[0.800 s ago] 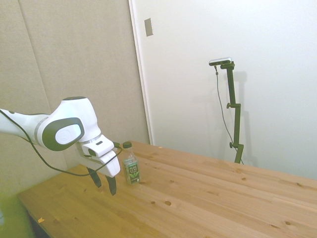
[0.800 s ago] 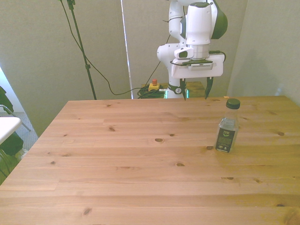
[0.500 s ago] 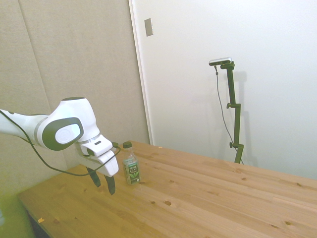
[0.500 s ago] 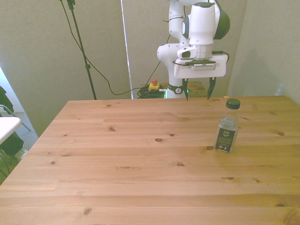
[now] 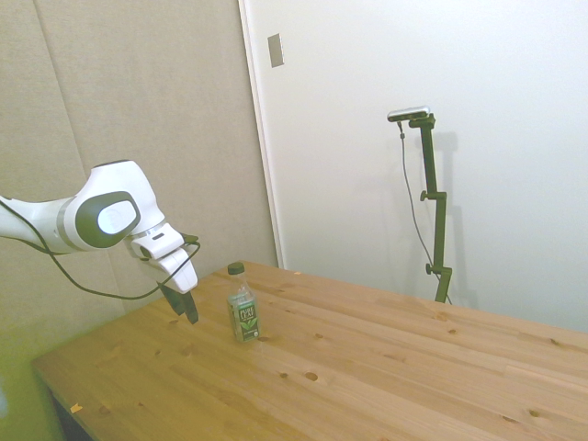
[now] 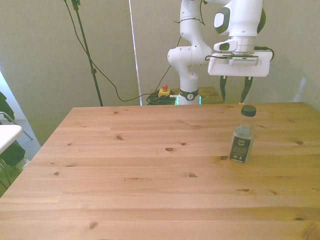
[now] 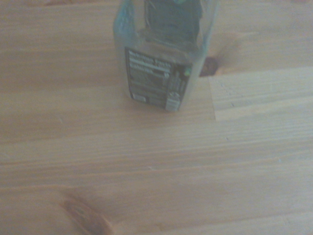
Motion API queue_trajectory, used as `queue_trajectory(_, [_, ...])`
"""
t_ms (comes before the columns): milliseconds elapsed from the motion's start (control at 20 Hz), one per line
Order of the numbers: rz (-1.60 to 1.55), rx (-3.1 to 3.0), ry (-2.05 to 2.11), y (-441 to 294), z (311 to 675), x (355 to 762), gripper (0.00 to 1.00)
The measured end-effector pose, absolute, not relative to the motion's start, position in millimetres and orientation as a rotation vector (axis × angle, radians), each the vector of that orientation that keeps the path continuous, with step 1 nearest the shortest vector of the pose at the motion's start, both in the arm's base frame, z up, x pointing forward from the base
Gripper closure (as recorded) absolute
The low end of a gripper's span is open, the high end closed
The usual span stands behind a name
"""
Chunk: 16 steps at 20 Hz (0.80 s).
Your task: Knock down the bottle
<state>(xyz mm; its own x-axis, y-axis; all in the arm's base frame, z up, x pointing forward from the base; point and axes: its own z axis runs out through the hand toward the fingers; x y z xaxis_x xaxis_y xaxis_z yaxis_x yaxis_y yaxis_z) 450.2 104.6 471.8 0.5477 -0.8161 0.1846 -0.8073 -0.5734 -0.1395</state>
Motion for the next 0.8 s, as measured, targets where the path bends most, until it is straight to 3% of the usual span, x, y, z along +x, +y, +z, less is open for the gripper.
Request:
queue_trajectory(450, [-0.384, -2.712, 1.475, 127.6, 468.8, 519.0, 1.00])
queue_trajectory(800, [-0.410, -2.692, 1.522, 129.7, 481.3, 549.5, 1.00])
